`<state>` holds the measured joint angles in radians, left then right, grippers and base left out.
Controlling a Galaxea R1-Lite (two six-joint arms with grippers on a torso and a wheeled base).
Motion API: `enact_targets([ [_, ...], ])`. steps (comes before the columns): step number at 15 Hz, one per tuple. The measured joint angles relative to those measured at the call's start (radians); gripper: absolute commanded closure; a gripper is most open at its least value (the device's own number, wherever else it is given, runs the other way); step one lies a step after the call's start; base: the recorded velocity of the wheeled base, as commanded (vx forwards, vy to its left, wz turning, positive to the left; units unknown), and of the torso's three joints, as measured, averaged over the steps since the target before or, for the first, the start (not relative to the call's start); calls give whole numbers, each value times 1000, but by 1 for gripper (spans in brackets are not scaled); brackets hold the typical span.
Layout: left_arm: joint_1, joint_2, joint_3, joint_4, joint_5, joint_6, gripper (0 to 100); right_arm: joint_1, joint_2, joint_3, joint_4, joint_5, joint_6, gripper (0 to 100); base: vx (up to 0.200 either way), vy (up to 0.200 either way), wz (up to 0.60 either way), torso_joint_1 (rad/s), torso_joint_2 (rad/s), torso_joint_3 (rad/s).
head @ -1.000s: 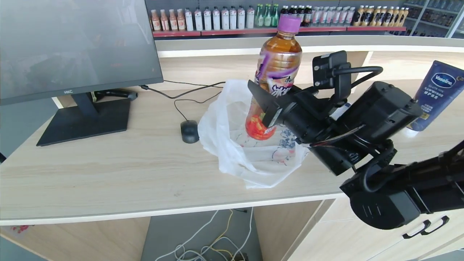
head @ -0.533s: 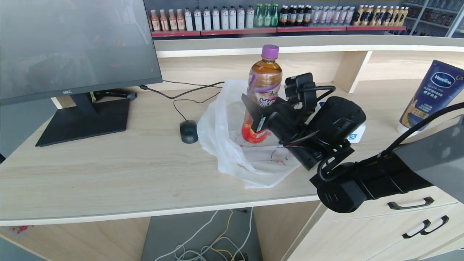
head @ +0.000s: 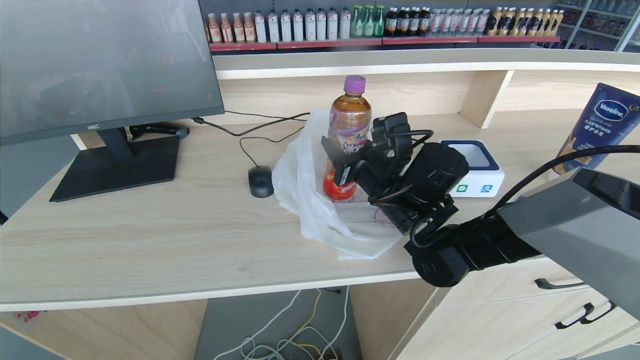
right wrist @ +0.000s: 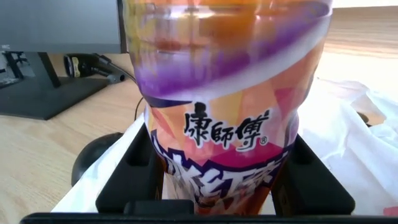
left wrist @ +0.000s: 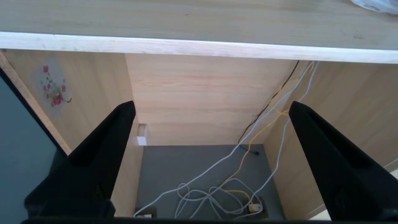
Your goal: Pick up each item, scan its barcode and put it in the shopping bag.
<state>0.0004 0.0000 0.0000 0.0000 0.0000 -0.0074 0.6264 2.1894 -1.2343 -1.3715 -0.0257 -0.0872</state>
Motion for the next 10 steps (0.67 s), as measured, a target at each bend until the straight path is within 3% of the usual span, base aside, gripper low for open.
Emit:
enact_targets([
  [10,1,0,0,0,0,0,0,7,37,-10,-7,0,-1,100,0,0,0,0,0,0],
])
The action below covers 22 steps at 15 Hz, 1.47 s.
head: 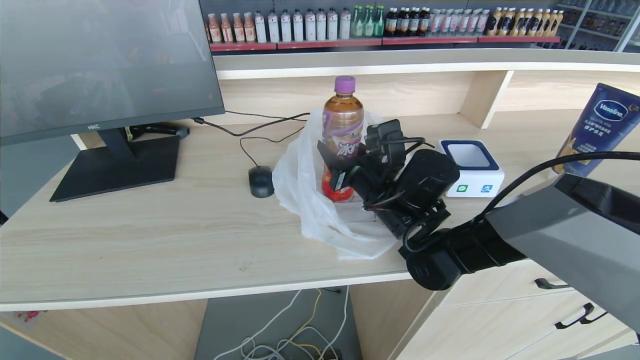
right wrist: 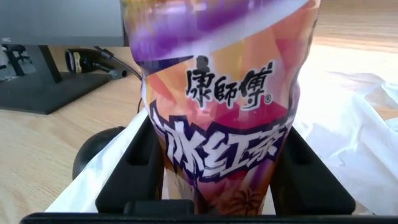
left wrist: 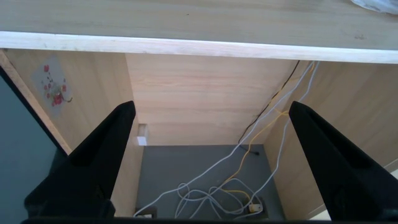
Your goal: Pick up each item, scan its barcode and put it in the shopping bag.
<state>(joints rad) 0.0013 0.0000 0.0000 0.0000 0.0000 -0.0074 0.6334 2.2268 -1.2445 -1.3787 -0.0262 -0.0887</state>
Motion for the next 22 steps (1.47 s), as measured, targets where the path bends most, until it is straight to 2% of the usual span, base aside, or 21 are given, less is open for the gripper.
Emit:
enact_targets([
  [15,0,0,0,0,0,0,0,2,14,10,-26,1,6,100,0,0,0,0,0,0],
  [16,0,0,0,0,0,0,0,1,14,11,-27,1,7,0,0,0,0,0,0,0],
  [22,-1,0,0,0,0,0,0,1,10,39,-67,-3,40,0,0,0,0,0,0,0],
])
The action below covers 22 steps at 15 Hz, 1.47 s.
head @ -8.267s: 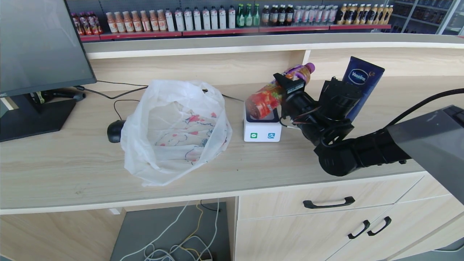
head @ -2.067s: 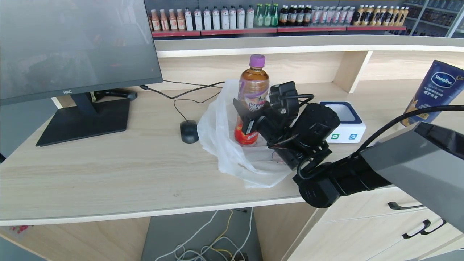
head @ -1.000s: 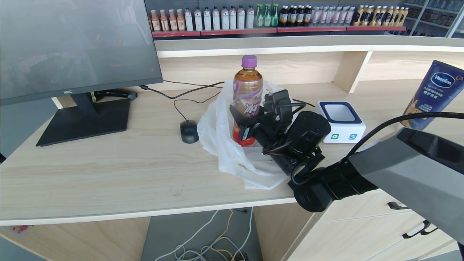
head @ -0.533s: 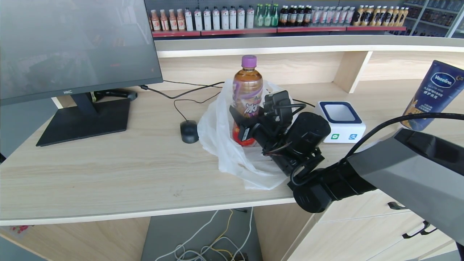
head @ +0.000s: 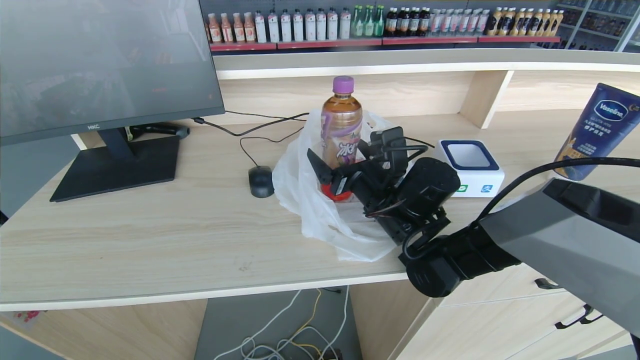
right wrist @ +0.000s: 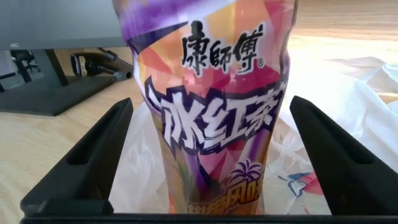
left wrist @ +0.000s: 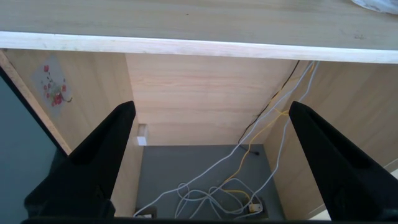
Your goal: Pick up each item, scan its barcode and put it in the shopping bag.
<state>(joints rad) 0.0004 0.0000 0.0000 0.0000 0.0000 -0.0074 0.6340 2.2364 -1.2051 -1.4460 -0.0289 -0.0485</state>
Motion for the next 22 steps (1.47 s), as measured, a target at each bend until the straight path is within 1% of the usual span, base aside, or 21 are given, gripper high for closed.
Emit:
enact_targets([
  [5,0,0,0,0,0,0,0,1,-16,4,-2,-16,-8,0,0,0,0,0,0,0],
  [8,0,0,0,0,0,0,0,3,-47,57,-14,-31,-10,0,0,0,0,0,0,0],
  [10,0,0,0,0,0,0,0,27,-86,108,-18,-50,-11,0,0,0,0,0,0,0],
  [13,0,0,0,0,0,0,0,62,-176,243,-31,-56,-11,0,0,0,0,0,0,0],
  [17,0,0,0,0,0,0,0,74,-343,495,-66,-56,-9,0,0,0,0,0,0,0],
  [19,0,0,0,0,0,0,0,75,-431,594,-89,-56,-4,0,0,0,0,0,0,0],
  [20,0,0,0,0,0,0,0,64,-482,657,-108,-55,10,0,0,0,0,0,0,0],
  [22,0,0,0,0,0,-1,0,37,-545,730,-122,-54,33,0,0,0,0,0,0,0],
])
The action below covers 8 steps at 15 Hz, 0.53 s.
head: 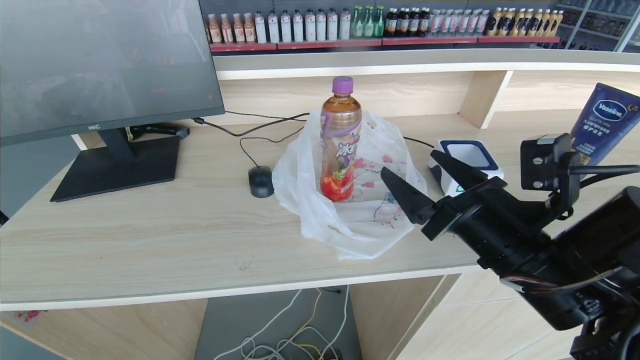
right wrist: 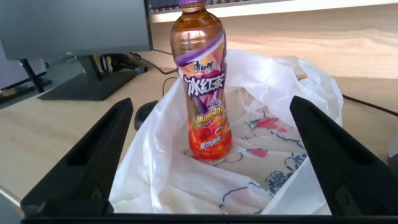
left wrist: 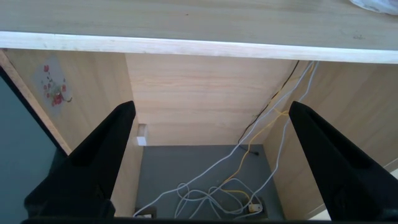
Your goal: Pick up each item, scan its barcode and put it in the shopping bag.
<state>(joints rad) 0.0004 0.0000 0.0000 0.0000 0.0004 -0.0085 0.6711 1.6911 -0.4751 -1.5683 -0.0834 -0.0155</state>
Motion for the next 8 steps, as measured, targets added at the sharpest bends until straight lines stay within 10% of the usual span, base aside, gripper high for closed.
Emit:
enact_targets([
  [4,1,0,0,0,0,-2,0,-13,-64,60,-1,1,4,0,0,0,0,0,0,0],
  [8,1,0,0,0,0,-2,0,-13,-105,121,-1,2,4,0,0,-200,0,2,4,1],
])
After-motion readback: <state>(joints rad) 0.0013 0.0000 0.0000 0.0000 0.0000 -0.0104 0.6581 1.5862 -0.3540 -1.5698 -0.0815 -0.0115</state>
